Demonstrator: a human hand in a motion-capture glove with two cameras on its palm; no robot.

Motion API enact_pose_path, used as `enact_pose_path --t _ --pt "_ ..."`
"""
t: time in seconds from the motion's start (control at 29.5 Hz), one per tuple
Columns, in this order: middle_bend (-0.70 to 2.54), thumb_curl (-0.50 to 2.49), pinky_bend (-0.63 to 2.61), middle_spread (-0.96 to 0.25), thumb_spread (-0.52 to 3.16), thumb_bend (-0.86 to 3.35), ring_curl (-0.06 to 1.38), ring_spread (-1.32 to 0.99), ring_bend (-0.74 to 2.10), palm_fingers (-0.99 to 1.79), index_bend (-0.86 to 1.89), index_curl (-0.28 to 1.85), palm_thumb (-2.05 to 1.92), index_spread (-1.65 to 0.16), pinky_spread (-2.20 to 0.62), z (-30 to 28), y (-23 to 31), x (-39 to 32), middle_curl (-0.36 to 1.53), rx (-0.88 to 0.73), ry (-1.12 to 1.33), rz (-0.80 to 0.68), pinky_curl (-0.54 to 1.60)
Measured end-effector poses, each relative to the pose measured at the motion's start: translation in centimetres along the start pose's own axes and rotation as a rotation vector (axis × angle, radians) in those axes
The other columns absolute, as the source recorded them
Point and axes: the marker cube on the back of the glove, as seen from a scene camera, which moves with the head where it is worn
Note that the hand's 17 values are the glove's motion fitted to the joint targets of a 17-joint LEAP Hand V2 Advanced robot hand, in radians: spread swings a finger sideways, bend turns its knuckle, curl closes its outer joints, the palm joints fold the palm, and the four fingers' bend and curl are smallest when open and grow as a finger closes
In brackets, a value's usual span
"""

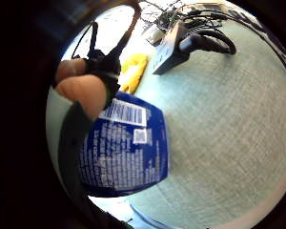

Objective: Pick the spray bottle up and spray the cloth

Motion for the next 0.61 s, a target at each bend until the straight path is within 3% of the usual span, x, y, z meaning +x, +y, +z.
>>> enact_pose_path --t 0.37,0.61 --pt "0.22 0.53 0.2 -0.11 0.81 0.04 0.34 -0.03 0.35 1.04 0.15 0.36 1.04 -0.3 0.19 0.8 -0.8 -0.7 0.41 0.08 0.023 -0.026 0.35" --pt "0.22 0.57 0.19 -0.12 0.71 0.01 0.36 -0.04 0.35 1.07 0.16 0.38 1.08 -0.28 0.18 1.2 -0.8 -2.9 0.43 0.004 0.041 -0.046 0.36"
